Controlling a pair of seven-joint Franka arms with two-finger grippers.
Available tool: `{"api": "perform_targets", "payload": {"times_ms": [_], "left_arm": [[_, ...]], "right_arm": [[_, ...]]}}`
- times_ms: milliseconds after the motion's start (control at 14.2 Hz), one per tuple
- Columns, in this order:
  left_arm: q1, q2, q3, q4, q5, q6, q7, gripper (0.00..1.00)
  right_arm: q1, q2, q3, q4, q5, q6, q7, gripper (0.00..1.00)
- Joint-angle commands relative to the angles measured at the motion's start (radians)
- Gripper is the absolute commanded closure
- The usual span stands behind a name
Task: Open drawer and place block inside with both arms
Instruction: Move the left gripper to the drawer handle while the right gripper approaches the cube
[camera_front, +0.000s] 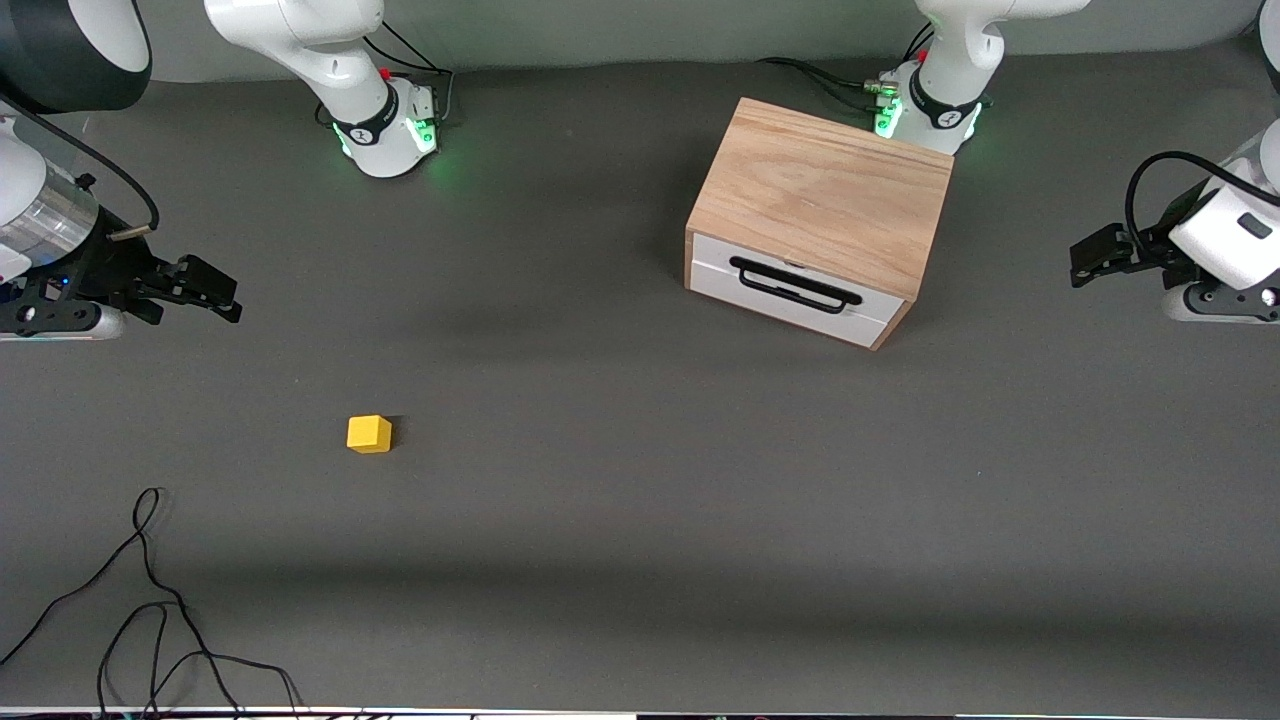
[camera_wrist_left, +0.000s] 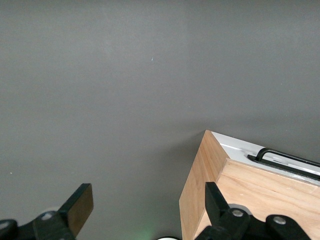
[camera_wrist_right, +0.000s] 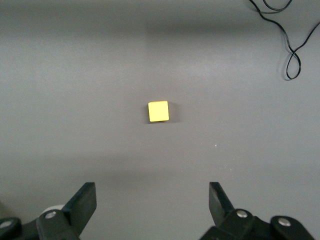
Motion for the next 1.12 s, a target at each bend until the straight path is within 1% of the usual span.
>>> {"api": "perform_targets", "payload": {"times_ms": [0,562,773,914,1054], "left_arm": [[-0.005,0.003,-0.001,0.030,0.008,-0.026,0.021,0.00],[0.000,0.018,-0.001,0.030,0.007,-0.021,0.019,0.00],[0.000,0.017,-0.003,0.032,-0.011,-0.030,-0.004,0.00],[-0.012,0.018,-0.006,0.032,-0.039,-0.030,-0.073,0.00],[-0.032,0.017,-0.024,0.032,-0.070,-0.032,-0.241,0.00]], "right_arm": [[-0.002,0.006,0.003,0.012,0.019,-0.012,0.015,0.00],[-0.005,0.014,0.001,0.011,0.021,-0.001,0.006,0.00],[-0.002,0.034,0.001,0.002,0.015,0.007,0.006,0.00],[-0.001,0.040,0.003,-0.014,0.013,0.029,0.006,0.00],[-0.002,0.051,0.003,-0.047,0.013,0.084,0.006,0.00]]}}
